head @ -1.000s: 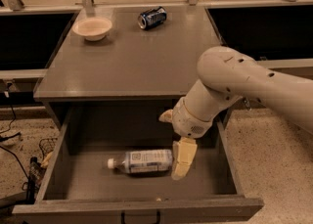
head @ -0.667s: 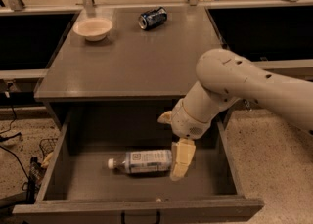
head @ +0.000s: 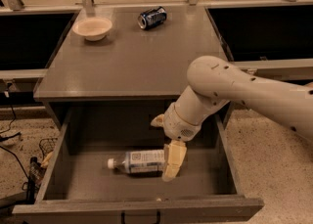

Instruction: Pick blue plastic bottle from top drawer and place on counter

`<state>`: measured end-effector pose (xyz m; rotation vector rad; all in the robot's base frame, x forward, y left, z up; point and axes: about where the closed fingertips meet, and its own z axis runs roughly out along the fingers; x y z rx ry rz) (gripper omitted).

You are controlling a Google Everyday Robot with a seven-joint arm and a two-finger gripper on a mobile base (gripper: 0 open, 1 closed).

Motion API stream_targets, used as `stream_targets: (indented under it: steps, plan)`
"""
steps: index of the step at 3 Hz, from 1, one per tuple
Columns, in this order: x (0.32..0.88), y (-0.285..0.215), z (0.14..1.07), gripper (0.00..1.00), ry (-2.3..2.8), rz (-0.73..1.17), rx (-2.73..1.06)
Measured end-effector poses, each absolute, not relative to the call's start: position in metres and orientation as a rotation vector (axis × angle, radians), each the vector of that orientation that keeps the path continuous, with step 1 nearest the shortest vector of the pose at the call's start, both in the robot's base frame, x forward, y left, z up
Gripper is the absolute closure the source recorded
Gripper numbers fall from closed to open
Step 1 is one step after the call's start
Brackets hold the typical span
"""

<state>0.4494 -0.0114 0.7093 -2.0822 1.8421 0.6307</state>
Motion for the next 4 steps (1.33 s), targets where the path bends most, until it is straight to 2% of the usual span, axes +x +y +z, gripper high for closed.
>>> stream_targets:
  steps: [1, 2, 3, 4]
  plan:
    - [0.4588, 0.0129, 0.6806, 0.00, 1.898, 0.677, -2.081]
    - [0.4588, 0.0129, 0.6806, 0.00, 1.898, 0.677, -2.081]
    - [0.4607, 0.0095, 0.6804, 0.00, 2.029, 0.560, -2.018]
    - [0.4599, 0.0106, 0.6799, 0.00, 2.057, 0.594, -1.991]
